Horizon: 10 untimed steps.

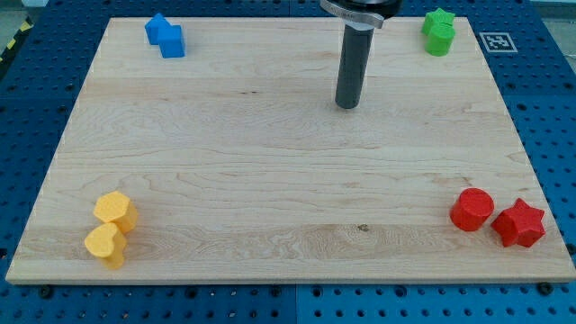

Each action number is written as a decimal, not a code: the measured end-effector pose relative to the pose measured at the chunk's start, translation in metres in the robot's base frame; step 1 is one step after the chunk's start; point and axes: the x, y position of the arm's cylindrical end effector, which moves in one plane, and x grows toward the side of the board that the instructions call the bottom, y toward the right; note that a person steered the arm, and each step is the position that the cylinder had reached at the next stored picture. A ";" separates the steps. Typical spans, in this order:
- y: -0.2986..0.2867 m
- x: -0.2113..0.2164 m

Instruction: Push the blue cube into the yellow hexagon

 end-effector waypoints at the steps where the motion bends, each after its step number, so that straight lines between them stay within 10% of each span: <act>1: 0.000 0.000; 5: -0.033 0.009; 10: -0.188 -0.189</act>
